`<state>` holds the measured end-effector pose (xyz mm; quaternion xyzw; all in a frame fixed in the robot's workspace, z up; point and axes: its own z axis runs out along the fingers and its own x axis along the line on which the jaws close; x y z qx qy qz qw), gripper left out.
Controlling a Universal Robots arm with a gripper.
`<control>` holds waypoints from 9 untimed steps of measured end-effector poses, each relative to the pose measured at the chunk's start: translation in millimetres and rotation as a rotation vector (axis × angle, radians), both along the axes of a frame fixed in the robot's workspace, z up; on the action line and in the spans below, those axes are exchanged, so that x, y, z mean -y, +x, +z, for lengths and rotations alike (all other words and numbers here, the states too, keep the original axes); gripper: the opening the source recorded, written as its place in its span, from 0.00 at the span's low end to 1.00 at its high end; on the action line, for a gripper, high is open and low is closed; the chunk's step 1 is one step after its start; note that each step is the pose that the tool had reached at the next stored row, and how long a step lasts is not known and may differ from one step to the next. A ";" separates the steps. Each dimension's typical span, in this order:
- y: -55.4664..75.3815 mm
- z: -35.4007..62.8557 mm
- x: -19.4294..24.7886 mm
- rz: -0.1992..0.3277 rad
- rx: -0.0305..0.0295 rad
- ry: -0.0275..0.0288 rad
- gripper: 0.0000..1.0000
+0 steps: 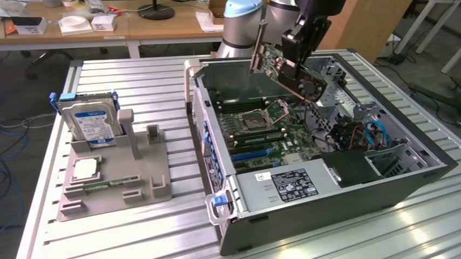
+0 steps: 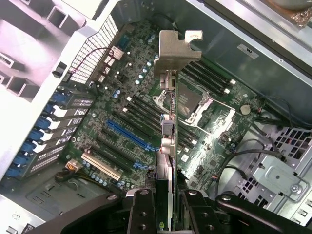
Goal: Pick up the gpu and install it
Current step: 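Insert the gpu into the slot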
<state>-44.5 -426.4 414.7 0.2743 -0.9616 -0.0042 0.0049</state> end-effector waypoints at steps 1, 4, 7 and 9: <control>0.0 0.0 0.0 0.005 0.0000 0.0003 0.26; 0.0 0.0 0.0 0.018 0.0000 0.0006 0.26; 0.0 0.0 0.0 0.036 0.0000 0.0008 0.26; 0.0 0.0 0.0 0.050 0.0000 0.0012 0.26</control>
